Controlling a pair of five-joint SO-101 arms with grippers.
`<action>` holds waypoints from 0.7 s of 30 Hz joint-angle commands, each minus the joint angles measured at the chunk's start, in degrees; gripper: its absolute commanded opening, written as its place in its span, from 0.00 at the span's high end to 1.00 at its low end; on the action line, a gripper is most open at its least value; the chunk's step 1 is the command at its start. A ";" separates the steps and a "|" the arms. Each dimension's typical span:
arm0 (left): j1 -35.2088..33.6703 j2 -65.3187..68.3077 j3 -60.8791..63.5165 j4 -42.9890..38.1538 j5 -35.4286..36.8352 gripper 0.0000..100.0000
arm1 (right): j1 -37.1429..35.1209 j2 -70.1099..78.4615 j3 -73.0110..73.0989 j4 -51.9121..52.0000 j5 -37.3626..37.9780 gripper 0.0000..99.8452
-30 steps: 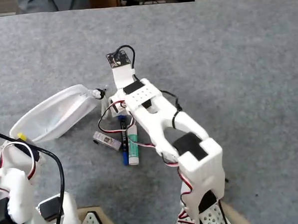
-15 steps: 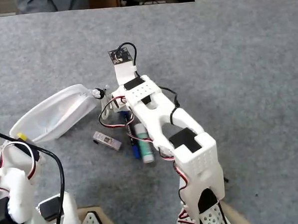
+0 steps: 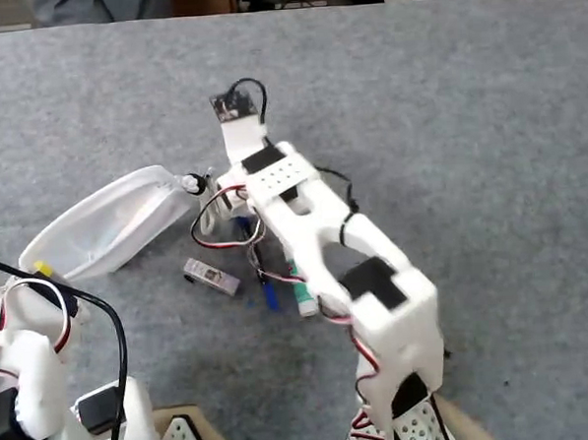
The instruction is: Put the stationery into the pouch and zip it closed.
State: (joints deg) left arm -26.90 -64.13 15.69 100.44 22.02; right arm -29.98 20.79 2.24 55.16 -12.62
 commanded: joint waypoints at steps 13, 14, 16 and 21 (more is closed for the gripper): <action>-0.40 -0.18 0.13 -0.53 -0.09 0.97 | -1.14 -50.07 -2.42 -0.88 0.53 0.99; -0.40 -0.18 0.13 -0.53 -0.18 0.97 | -2.02 -52.53 -2.42 -1.23 2.29 0.99; -0.31 -0.18 0.13 -0.53 -0.26 0.97 | -5.45 -57.01 -2.07 -1.76 8.00 0.99; 0.40 -0.18 0.22 -0.44 -0.26 0.97 | -15.74 -66.51 3.91 -11.52 15.65 0.99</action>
State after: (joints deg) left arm -26.90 -64.13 15.78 100.44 22.02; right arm -40.62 -40.48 3.82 50.51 -0.40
